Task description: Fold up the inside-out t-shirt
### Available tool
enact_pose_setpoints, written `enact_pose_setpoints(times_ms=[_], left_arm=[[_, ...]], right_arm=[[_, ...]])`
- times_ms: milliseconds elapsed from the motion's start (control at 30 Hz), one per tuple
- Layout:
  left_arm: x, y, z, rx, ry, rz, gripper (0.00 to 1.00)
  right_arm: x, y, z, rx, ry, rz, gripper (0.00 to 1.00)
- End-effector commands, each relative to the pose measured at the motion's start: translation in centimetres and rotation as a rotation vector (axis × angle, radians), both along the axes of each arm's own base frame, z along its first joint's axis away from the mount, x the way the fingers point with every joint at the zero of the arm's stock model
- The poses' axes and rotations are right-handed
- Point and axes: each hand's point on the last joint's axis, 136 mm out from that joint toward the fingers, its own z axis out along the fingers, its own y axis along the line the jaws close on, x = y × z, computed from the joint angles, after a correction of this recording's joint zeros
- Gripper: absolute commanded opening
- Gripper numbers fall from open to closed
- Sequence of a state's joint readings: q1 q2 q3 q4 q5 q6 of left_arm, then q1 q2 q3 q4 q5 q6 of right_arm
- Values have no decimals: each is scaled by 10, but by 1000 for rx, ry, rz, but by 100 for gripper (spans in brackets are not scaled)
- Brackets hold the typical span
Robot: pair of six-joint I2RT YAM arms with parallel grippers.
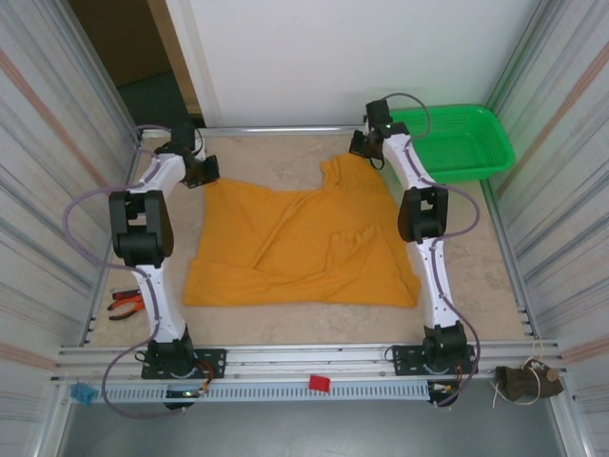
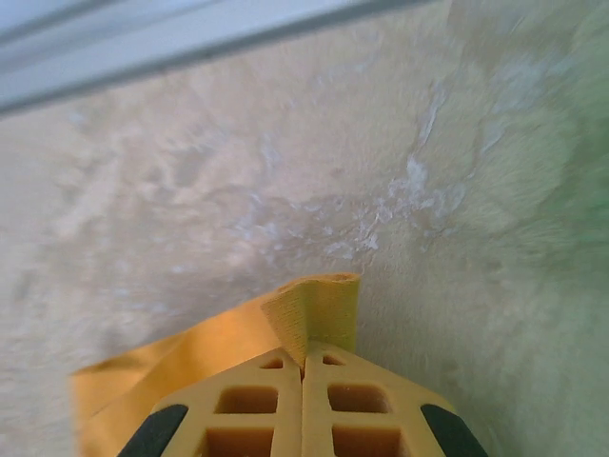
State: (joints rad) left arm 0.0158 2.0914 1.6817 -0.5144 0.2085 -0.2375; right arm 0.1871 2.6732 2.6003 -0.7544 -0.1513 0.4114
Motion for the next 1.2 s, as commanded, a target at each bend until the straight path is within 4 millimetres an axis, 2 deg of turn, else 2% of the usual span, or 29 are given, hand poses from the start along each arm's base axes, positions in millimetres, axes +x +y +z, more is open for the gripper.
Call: enact_pose_setpoints(times_ms=[0, 67, 233, 400, 467, 500, 633, 867, 1033, 1167], left_arm=[[4, -3, 59, -62, -131, 8, 0], [-3, -4, 66, -67, -139, 10, 0], [-26, -2, 62, -70, -126, 28, 0], [-49, 12, 56, -84, -105, 86, 0], [-57, 18, 55, -92, -98, 105, 0], [-62, 20, 53, -95, -94, 113, 0], [-78, 24, 49, -108, -80, 131, 0], [-101, 28, 32, -138, -37, 191, 0], [-115, 34, 25, -161, -32, 246, 0], [-124, 37, 27, -174, -46, 274, 0]], right_arm=[[0, -6, 111, 133, -161, -22, 0], [-10, -5, 128, 136, -168, -12, 0], [-41, -10, 154, 130, -187, -8, 0], [-76, -14, 169, 137, -204, -6, 0], [-91, -16, 168, 137, -202, -9, 0], [-101, -18, 157, 139, -179, -15, 0], [-135, -21, 138, 150, -147, -23, 0], [-192, -27, 111, 125, -106, -35, 0], [-224, -35, 103, 110, -104, -54, 0], [-243, -41, 108, 91, -122, -67, 0]])
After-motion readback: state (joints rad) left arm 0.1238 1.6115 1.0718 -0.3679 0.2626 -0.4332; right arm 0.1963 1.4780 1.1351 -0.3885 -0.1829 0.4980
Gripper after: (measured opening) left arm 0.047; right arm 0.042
